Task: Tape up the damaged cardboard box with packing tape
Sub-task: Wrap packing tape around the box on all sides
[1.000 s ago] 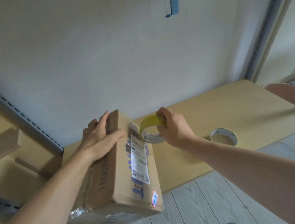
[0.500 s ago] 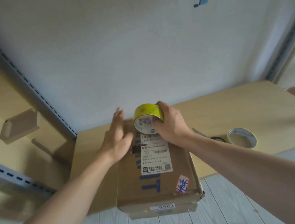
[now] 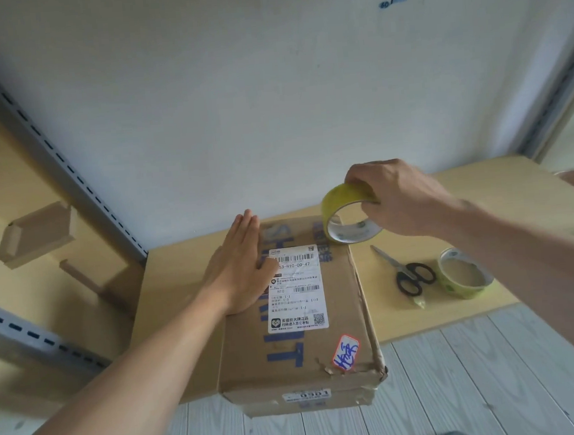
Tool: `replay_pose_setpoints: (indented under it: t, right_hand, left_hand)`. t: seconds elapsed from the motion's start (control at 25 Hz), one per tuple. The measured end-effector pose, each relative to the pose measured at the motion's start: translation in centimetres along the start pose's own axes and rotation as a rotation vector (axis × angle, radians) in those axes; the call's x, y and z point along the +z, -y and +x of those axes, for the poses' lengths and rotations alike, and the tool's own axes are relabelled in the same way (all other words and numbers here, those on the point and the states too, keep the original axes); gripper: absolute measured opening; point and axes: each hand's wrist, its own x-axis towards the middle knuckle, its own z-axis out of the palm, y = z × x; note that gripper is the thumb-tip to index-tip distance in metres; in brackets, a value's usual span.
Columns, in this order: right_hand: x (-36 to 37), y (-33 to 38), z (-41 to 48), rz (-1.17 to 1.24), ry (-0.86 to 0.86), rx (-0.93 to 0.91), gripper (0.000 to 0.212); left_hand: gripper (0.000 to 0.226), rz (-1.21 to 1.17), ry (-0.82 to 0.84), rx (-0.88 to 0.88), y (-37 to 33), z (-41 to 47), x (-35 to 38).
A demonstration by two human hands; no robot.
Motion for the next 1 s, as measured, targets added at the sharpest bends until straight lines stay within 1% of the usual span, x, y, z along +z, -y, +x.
replay_pose_setpoints:
  t: [0.12,0.24,0.28,0.48,0.68,0.8,0.88,0.92,0.96,1.0]
  right_hand:
    - [-0.9,-1.7,-1.5,-0.168,0.005,-0.073,0.025]
    - [-0.1,-2.9,-3.1,-0.370,0.161,-0.084,0.023]
    - [0.4,-3.2,-3.4,-0.393,0.205,-0.073,0.023]
    - [2.3,-4.9,-3.2,-0.353,0.219,-0.041,0.027]
    - [4.2,-5.5,-3.8,-0.288,0.289,0.000,0.028]
    - [6.4,-4.9,-4.5,-0.151,0.367,0.101,0.024]
    - [8.1,-4.5,-4.7,-0.062,0.385,0.150,0.026]
    - [8.6,-4.5,-4.6,-0.045,0.372,0.154,0.027]
    - [8.8,-4.5,-4.4,-0.046,0.360,0.148,0.029]
    - [8.8,-4.5,-4.2,-0.049,0.355,0.144,0.031]
  left_hand:
    - [0.080,0.035,0.000,0.022,0.1,-0.1,-0.2]
    - [0.083,0.048,0.007,0.032,0.2,0.0,0.0]
    - [0.086,0.056,0.013,0.029,0.2,0.1,0.0]
    - [0.086,0.066,0.020,0.037,0.2,0.1,0.1]
    - [0.089,0.077,0.030,0.042,0.3,0.1,0.2]
    - [0.083,0.074,0.053,0.035,0.0,0.0,-0.1]
    - [0.081,0.165,0.049,-0.019,-1.0,0.3,-0.3]
    - [0.084,0.211,0.042,-0.058,-2.1,0.6,-0.3]
    - [0.094,0.226,0.041,-0.095,-3.6,1.2,0.0]
    - [0.108,0.206,0.062,-0.126,-5.3,1.9,0.4]
